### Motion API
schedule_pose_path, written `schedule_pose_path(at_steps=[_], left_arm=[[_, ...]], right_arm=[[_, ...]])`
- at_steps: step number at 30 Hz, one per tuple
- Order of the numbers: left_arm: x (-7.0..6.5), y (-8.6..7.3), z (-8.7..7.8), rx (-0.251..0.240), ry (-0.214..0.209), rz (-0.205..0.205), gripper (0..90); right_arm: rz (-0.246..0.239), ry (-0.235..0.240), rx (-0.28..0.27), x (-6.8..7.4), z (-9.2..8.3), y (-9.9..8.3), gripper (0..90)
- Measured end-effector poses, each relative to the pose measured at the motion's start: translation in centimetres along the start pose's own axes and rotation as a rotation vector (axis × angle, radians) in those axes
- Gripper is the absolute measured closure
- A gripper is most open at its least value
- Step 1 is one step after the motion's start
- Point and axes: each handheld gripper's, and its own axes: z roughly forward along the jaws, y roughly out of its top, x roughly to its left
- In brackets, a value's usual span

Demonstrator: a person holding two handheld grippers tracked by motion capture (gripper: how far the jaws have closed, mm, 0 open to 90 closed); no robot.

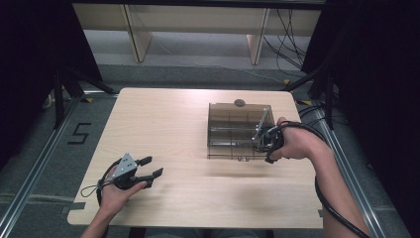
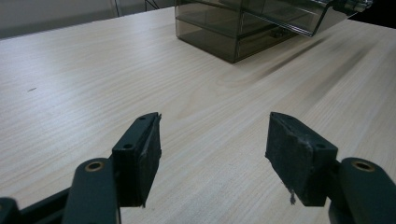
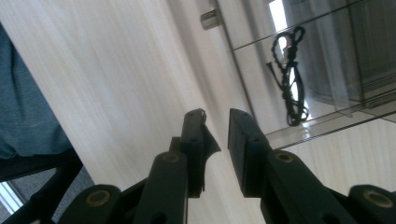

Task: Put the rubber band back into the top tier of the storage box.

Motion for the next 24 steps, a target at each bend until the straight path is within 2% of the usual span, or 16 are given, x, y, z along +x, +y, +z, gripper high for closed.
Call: schedule_pose_path(at_steps=[4,6,8,9,15,21,24], left_arm=[[0.0,0.0,0.0,-0.001,0.001,0.000,35.0],[0.0,0.0,0.0,-0.001,0.000,0.000,35.0],[0.0,0.0,0.0,-0.001,0.001,-0.003,34.9],[0.0,0.0,0.0,-0.001,0.000,-0.003,34.9],[0.0,0.0,0.1,-0.002,0.001,-0.004,34.9],[-0.1,0.0,0.1,-0.002,0.000,-0.005,34.9],[-0.1,0.0,0.0,-0.002,0.001,-0.006,34.9]], right_arm=[[-0.025,0.005,-0.005,0.3,0.3,-0.3,78.6],[-0.011,0.009,0.002,0.7,0.4,-0.5,79.9],[-0.025,0.002,-0.007,0.9,0.5,-0.6,80.9],[-0.011,0.003,-0.001,1.1,0.5,-0.7,80.9],[-0.019,0.025,0.025,1.6,1.1,-1.0,81.5],[-0.030,0.047,0.037,2.1,2.3,-1.3,81.4],[-0.018,0.054,0.049,2.5,3.0,-1.5,80.8]])
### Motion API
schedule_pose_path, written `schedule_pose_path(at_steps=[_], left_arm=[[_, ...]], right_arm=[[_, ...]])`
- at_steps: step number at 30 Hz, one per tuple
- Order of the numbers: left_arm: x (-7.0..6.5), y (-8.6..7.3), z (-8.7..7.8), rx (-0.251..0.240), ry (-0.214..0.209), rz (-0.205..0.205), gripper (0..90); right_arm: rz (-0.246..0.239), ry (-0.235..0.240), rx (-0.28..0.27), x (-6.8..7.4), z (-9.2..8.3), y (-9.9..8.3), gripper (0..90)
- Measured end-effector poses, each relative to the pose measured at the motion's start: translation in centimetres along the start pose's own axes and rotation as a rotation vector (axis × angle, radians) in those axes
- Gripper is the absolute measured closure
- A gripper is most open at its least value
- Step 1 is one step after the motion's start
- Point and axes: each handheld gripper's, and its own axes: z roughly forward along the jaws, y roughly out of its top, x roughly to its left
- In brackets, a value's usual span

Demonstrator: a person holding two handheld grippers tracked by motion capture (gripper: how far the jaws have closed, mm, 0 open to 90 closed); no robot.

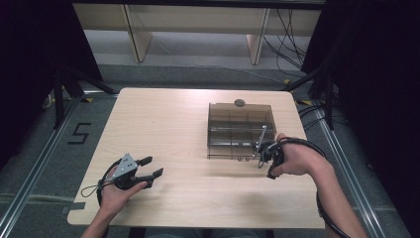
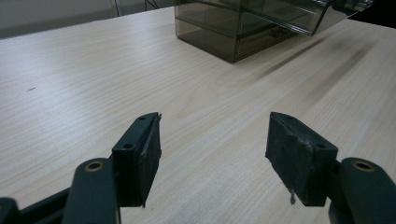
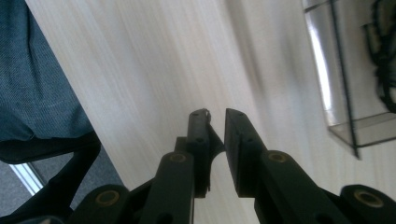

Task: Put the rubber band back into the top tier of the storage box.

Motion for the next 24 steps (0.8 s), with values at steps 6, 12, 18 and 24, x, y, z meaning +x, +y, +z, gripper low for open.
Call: schedule_pose_path(at_steps=[6,12,18,24], left_arm=[[0.0,0.0,0.1,-0.002,-0.008,0.001,34.9],[0.0,0.0,0.2,-0.002,-0.008,0.000,34.9],[0.0,0.0,0.1,0.007,-0.001,0.002,34.9],[0.0,-0.1,0.2,-0.009,-0.002,-0.001,34.9]], right_arm=[[-0.004,0.023,0.002,0.3,1.3,-0.3,79.9],[-0.011,0.034,0.001,0.5,2.2,-0.5,79.3],[0.006,0.036,0.010,0.9,3.1,-0.6,78.6],[0.003,0.050,0.016,1.1,4.0,-0.7,77.8]])
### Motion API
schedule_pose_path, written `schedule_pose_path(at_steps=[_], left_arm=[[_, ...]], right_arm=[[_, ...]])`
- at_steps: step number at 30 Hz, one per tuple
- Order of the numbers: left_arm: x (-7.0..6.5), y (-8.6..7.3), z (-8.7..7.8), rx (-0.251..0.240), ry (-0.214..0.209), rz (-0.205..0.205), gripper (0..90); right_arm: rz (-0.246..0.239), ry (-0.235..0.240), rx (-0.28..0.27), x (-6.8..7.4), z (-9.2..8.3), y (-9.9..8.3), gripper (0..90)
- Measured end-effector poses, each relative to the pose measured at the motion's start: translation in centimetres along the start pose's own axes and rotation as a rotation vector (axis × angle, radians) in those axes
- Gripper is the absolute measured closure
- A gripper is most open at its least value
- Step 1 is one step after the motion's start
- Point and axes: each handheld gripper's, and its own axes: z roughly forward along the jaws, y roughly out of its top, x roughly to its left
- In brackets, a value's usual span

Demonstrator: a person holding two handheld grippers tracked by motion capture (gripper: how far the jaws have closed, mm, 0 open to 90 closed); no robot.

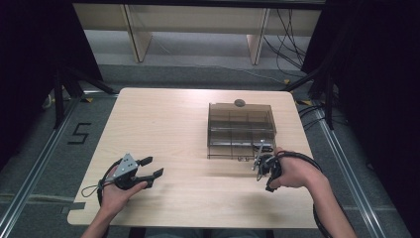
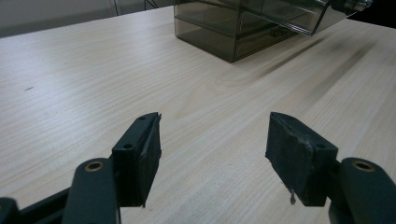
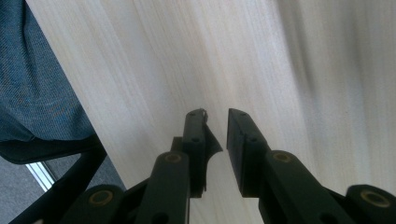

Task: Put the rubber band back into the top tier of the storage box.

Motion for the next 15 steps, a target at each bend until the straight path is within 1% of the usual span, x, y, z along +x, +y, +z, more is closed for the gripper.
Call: schedule_pose_path(at_steps=[1,2,3,5,7,8,9,10,11,13,14,15], left_arm=[[0.0,0.1,-0.2,0.021,0.004,0.004,34.9],[0.0,0.1,-0.1,0.021,0.003,0.005,34.9],[0.0,0.0,-0.1,0.011,-0.002,0.004,34.9],[0.0,0.0,-0.1,0.014,-0.001,0.003,34.9],[0.0,0.0,0.0,0.014,-0.002,0.003,34.9],[0.0,0.0,0.0,0.015,-0.003,0.003,34.9],[0.0,0.0,0.0,0.014,-0.008,0.003,34.9],[0.0,0.0,0.0,0.010,-0.009,0.002,34.9],[0.0,0.0,0.0,0.010,-0.007,0.002,35.0],[0.0,0.0,-0.1,0.016,-0.002,0.004,35.0],[0.0,0.0,0.0,0.014,-0.002,0.003,34.9],[0.0,0.0,-0.1,0.015,-0.002,0.004,35.0]], right_arm=[[0.012,0.000,-0.001,0.1,0.1,-0.1,77.7],[-0.008,0.001,-0.002,0.0,0.3,0.0,77.4],[0.009,-0.001,0.000,0.1,0.3,-0.1,77.1],[0.015,0.002,0.006,0.2,0.5,-0.1,76.7],[-0.013,0.009,-0.003,0.1,0.8,-0.1,76.2],[0.010,0.012,0.003,0.3,1.0,-0.1,75.9],[-0.005,0.007,-0.005,0.3,1.2,-0.1,75.7],[-0.002,0.010,-0.001,0.3,1.3,-0.1,75.7],[-0.020,0.012,-0.006,0.3,1.4,0.0,75.7],[0.005,0.009,-0.003,0.5,1.6,-0.1,75.7],[-0.016,0.015,-0.008,0.4,1.7,-0.1,75.6],[-0.016,0.013,-0.009,0.5,1.8,0.0,75.5]])
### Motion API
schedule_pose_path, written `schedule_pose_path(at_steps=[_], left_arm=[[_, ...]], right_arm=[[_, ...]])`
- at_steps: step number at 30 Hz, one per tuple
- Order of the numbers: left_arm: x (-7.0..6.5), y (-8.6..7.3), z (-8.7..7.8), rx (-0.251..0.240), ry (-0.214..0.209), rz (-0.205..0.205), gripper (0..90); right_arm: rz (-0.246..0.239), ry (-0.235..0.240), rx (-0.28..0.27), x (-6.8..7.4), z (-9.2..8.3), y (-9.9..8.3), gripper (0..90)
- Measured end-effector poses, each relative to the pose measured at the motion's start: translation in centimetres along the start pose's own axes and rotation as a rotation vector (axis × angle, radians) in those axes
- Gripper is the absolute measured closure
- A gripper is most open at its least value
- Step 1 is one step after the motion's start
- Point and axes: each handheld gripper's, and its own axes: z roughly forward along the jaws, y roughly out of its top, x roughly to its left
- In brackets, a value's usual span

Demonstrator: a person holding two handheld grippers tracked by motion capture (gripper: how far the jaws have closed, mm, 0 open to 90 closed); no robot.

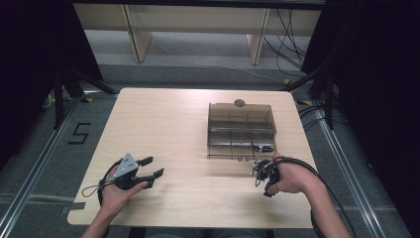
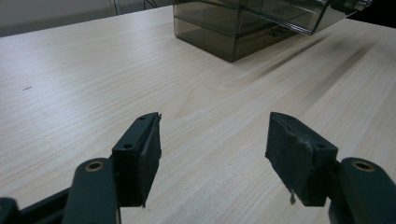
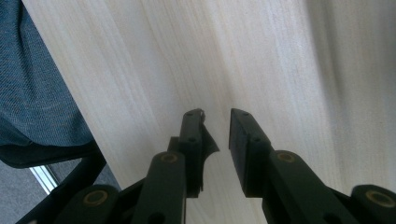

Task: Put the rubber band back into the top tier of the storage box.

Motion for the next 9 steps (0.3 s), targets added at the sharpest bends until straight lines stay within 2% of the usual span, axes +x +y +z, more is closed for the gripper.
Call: schedule_pose_path(at_steps=[5,6,7,8,9], left_arm=[[-0.01,0.00,0.00,-0.001,0.001,0.001,35.0],[-0.01,0.00,0.00,-0.002,0.001,0.000,35.0],[-0.01,0.01,-0.01,-0.002,0.002,0.000,35.0],[0.00,0.02,-0.03,-0.002,0.003,0.001,35.0],[0.00,0.02,-0.03,-0.001,0.003,0.001,35.0]], right_arm=[[0.001,-0.007,-0.003,0.14,0.16,-0.09,74.4],[0.021,-0.009,0.000,0.26,0.10,-0.15,74.1],[0.020,-0.003,-0.004,0.25,0.09,-0.18,73.7],[-0.005,-0.004,-0.009,0.09,0.08,-0.21,73.6],[0.002,-0.009,-0.008,0.14,0.02,-0.23,73.5]])
